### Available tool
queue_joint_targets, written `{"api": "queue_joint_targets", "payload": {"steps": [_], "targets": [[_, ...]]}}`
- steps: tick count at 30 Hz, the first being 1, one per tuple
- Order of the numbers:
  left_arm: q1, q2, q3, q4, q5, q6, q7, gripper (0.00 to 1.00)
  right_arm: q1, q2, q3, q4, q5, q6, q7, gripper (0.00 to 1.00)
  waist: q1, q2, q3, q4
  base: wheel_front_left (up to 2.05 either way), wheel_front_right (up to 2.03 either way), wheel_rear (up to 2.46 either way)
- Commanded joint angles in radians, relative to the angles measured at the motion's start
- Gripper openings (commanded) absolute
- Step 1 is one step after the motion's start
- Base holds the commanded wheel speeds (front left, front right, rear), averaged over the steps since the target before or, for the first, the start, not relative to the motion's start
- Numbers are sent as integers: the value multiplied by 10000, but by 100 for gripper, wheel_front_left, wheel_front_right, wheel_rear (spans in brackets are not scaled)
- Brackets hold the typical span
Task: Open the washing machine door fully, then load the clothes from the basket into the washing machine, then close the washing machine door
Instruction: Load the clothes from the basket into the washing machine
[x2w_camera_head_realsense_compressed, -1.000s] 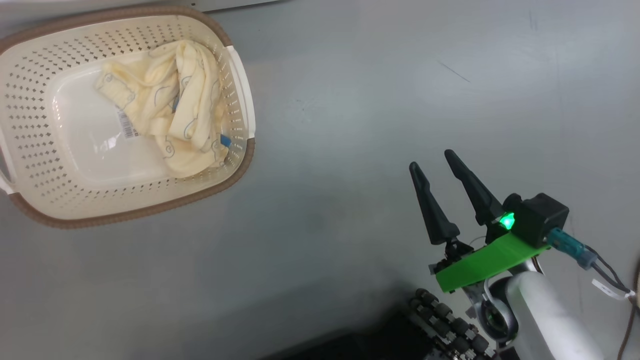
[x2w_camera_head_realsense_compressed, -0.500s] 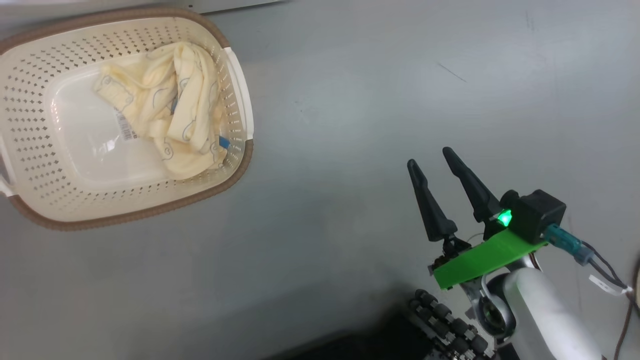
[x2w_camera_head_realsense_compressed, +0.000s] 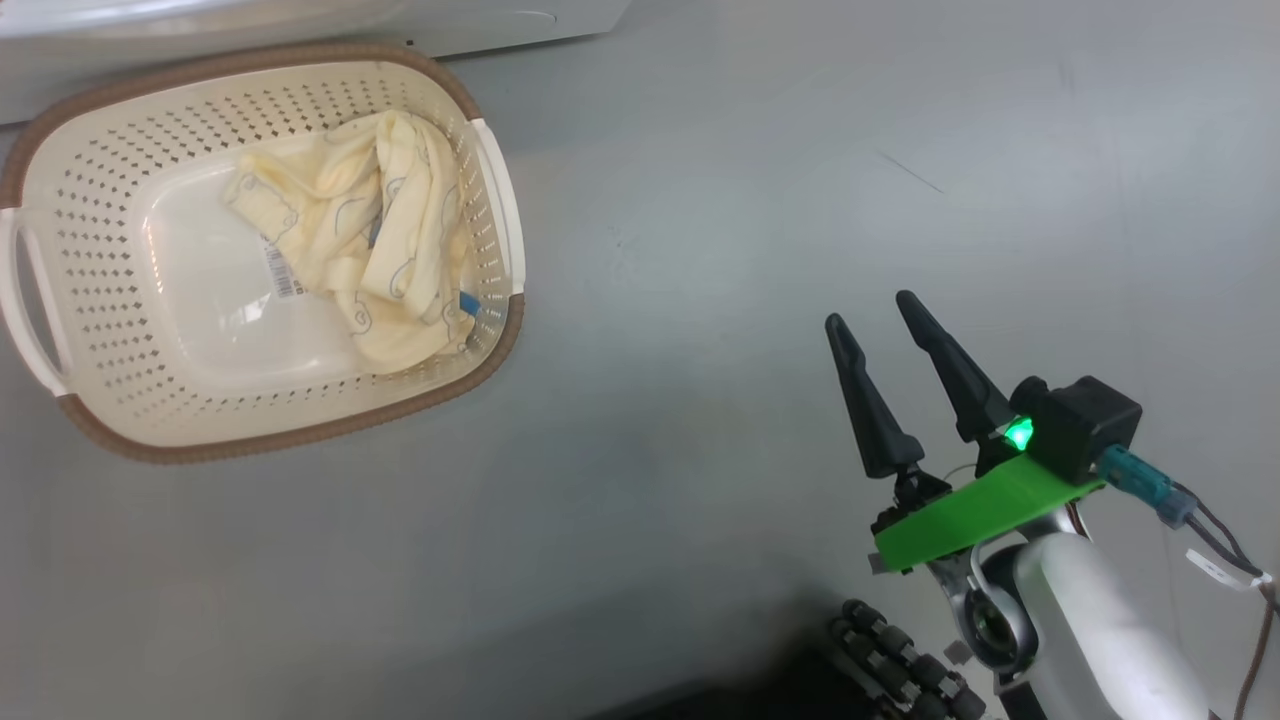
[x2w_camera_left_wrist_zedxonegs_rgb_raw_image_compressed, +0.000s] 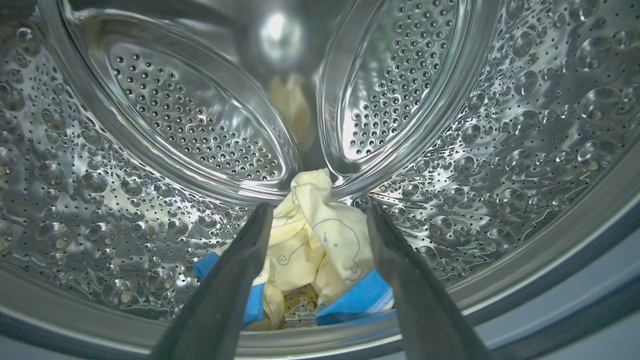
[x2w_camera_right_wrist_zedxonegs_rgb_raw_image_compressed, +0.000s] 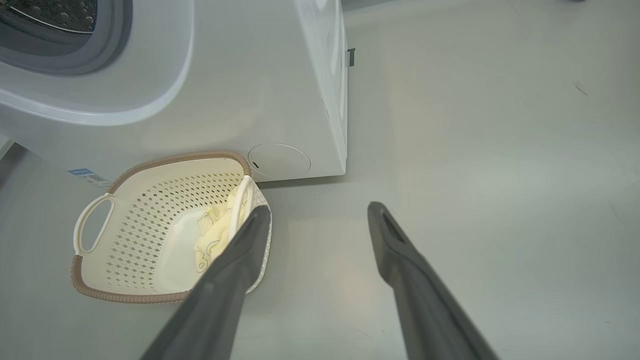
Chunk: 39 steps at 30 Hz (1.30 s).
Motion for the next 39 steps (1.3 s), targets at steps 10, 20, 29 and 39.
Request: {"api": "queue_joint_targets", "payload": {"steps": [10,20,29,39], "targets": [[297,75,222,-47,-379,135,-348,100,-56,-24,-74,-242,48,6,-67,100,0,0,-438,279,0,0,0],[1457,89,461,-471,-758,94,-555,100,-149,-129,-466,-334,-50,6,-67,100,0,0,-958,739,0,0,0],[3694,-91,908,-1978,-1014,201,-574,100,289,-411,-817,-260,-138,6,-67,100,0,0,-2427,1290,0,0,0],[6884,-24,1606,-4154,-948,408,-575,100,1233,-687,-880,-178,-116,6,-67,100,0,0,-4299,1656,0,0,0]]}}
